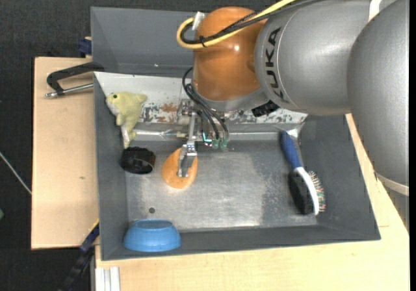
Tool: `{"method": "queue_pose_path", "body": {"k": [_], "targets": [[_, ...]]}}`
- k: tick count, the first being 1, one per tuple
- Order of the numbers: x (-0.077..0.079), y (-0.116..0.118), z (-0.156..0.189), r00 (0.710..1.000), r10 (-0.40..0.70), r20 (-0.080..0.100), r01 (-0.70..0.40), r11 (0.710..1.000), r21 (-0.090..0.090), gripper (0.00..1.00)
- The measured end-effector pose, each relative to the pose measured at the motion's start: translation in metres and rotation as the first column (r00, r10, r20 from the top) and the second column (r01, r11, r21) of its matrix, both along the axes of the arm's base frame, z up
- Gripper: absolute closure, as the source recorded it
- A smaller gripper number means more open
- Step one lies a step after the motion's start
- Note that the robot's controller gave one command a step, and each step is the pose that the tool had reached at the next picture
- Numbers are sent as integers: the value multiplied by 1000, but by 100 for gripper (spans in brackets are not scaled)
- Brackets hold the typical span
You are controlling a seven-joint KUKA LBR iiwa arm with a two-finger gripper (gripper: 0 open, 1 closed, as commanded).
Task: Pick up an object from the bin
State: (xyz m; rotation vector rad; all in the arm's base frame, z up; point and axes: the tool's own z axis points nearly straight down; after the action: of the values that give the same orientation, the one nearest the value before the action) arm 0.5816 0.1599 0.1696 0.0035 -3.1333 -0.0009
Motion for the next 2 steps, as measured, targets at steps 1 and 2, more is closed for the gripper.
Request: {"method": "queue_pose_path", "body": {"k": [1,2], "targets": [[-32,42,64,957,289,20,-289,957,2,0],[-37,46,60,845,535,13,-535,845,0,0]]}}
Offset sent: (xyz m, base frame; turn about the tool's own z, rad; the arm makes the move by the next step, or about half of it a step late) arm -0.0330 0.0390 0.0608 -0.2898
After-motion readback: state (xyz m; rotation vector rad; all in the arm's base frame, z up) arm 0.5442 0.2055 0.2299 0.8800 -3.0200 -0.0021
